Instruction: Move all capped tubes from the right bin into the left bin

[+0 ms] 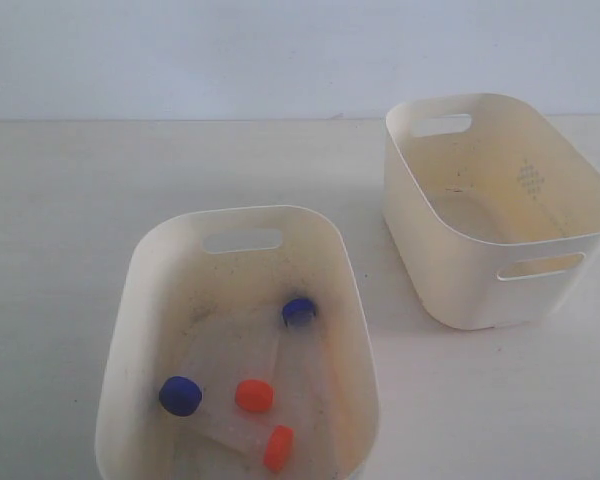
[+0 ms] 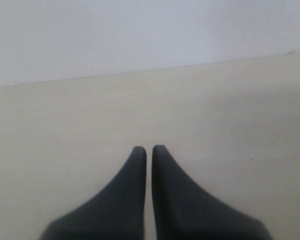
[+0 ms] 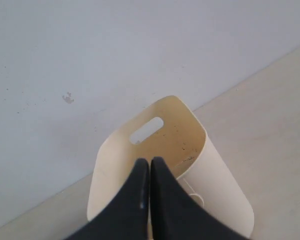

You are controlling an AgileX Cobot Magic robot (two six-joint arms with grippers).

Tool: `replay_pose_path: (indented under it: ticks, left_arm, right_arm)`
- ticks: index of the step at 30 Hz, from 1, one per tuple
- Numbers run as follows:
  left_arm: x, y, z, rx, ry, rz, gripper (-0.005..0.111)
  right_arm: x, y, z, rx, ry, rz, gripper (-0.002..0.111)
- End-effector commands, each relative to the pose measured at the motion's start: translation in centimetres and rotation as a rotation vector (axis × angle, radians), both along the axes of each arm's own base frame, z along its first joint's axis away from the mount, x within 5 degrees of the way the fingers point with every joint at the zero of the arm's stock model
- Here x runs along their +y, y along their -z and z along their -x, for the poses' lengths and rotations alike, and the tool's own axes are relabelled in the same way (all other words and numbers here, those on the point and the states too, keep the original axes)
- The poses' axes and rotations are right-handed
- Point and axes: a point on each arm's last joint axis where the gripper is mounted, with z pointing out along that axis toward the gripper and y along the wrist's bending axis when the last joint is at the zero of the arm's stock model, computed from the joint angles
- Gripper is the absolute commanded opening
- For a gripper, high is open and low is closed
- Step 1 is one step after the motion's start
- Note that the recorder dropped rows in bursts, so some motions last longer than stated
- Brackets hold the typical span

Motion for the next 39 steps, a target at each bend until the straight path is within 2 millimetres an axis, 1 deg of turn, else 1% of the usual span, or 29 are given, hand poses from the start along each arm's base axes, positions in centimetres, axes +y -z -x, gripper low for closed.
replay_pose_path:
  ticks: [1, 7, 11, 13, 16, 19, 21, 23, 39]
  left_arm:
    - [0.0, -0.3, 0.0, -0.020, -0.001, 0.018, 0.004]
    - [0.0, -0.3, 0.0, -0.020, -0.001, 0.018, 0.004]
    - [0.0, -0.3, 0.0, -0.020, -0.001, 0.018, 0.004]
    - [0.0, -0.3, 0.0, -0.020, -0.001, 0.018, 0.004]
    - [0.0, -0.3, 0.0, -0.020, -0.001, 0.018, 0.004]
    - [0.0, -0.3, 0.0, -0.020, -0.001, 0.018, 0.004]
    - [0.0, -0.3, 0.0, -0.020, -0.001, 0.018, 0.004]
    - [0.0, -0.3, 0.0, -0.020, -0.001, 0.018, 0.004]
    - [0.0, -0.3, 0.0, -0.020, -0.001, 0.018, 0.004]
  right_arm:
    - [-0.1, 0.1, 0.0, -0.003, 0.009, 0.011, 0.000]
    - [0.0, 0.1, 0.1, -0.005, 0.005, 0.007, 0.000]
    - [0.0, -0.1, 0.4, -0.040, -0.001, 0.014, 0.000]
    - [0.3, 0.1, 0.7, -0.031, -0.025, 0.100, 0.000]
    - [0.5, 1.0, 0.7, 0.070, -0.064, 0.183, 0.000]
    - [0.3, 1.8, 0.8, 0.164, -0.054, 0.196, 0.000]
    - [0.1, 2.7, 1.0, 0.258, -0.040, 0.193, 0.000]
    - [0.1, 3.1, 1.3, 0.297, -0.037, 0.198, 0.000]
    - [0.0, 3.0, 1.3, 0.284, -0.036, 0.221, 0.000]
